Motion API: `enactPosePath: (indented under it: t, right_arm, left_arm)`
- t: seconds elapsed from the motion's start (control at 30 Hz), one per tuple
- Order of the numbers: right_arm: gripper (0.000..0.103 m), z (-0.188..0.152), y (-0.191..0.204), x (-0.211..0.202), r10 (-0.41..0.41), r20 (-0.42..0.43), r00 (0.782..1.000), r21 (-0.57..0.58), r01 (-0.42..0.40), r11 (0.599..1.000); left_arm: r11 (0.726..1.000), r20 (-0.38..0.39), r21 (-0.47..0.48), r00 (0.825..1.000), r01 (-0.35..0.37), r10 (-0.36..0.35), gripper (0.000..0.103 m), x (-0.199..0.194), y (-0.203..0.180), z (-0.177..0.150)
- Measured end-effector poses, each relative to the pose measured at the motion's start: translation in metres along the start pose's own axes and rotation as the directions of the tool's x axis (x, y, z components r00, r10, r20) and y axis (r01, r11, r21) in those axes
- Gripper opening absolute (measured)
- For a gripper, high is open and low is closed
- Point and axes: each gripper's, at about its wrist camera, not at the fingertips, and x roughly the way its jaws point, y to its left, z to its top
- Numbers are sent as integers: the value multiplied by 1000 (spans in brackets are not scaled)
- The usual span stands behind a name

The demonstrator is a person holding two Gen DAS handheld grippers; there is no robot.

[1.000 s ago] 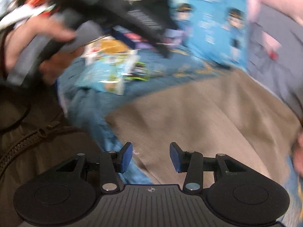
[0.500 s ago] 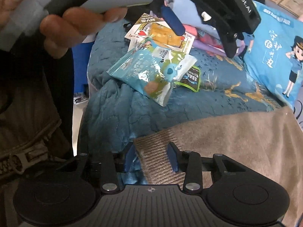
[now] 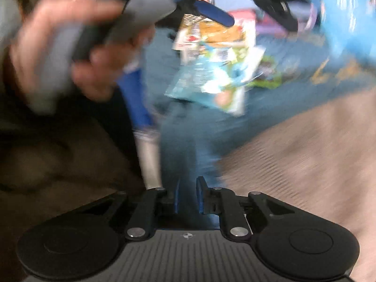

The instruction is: Fold clothes

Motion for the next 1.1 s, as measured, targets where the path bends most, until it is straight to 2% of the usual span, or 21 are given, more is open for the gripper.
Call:
enactPosePath:
  t: [0.07, 0.13, 0.23, 0.4, 0.43, 0.5, 0.57, 0.73, 0.83, 0.9, 0.97, 1.03, 1.07, 1.1]
  right_arm:
    - [28, -3, -3, -7, -11, 30, 1000, 23, 10, 1000]
    - [35, -6, -1, -11, -83, 37, 996, 5, 83, 997]
    - [35, -11, 4, -16, -173, 65, 983, -56, 177, 983]
    - [40, -13, 6, -2, -183, 73, 980, -65, 188, 980]
    - [39, -12, 6, 3, -190, 76, 979, -65, 195, 979]
    - [29, -11, 7, 14, -224, 65, 972, -67, 228, 971]
    - [11, -10, 9, 22, -276, 46, 960, -87, 279, 956]
    - [0, -11, 13, 18, -297, 51, 954, -109, 301, 947]
    - [0, -11, 12, 6, -199, 32, 980, -61, 200, 978]
    - [0, -12, 11, -2, -82, 5, 997, -20, 82, 996]
    - [3, -15, 12, -10, -34, 9, 999, -10, 34, 999]
    - [8, -16, 13, -15, -110, 40, 993, -28, 111, 993]
    - [20, -16, 14, -18, -147, 56, 988, -36, 149, 988]
    - [26, -17, 15, -19, -190, 71, 979, -52, 194, 980]
  left_arm:
    - [1000, 1, -1, 1000, -2, 2, 87, -1, 0, 0]
    - [1000, 2, -4, 1000, -2, 2, 87, -2, 1, 1]
    - [1000, 2, 1, 1000, 0, 0, 87, -2, 0, 1]
    - [1000, -1, 18, 1000, -1, 1, 87, -2, -3, 1]
    - [1000, -1, 20, 1000, -2, 2, 87, -2, -3, 1]
    - [1000, -1, 22, 1000, -4, 4, 87, -2, -4, 0]
    - [1000, -5, 21, 1000, -5, 5, 87, -2, -4, 0]
    - [1000, -4, 22, 1000, -1, 1, 87, -2, -3, 1]
    - [1000, -4, 24, 1000, -1, 1, 87, -1, -3, 1]
    - [1000, -4, 25, 1000, -1, 1, 87, -1, -3, 2]
    - [1000, -5, 26, 1000, -1, 1, 87, -1, -4, 2]
    - [1000, -4, 29, 1000, 0, 1, 88, -1, -4, 2]
    - [999, -4, 32, 1000, -1, 1, 88, -1, -4, 2]
    - [999, -5, 34, 1000, -2, 2, 89, -1, -4, 2]
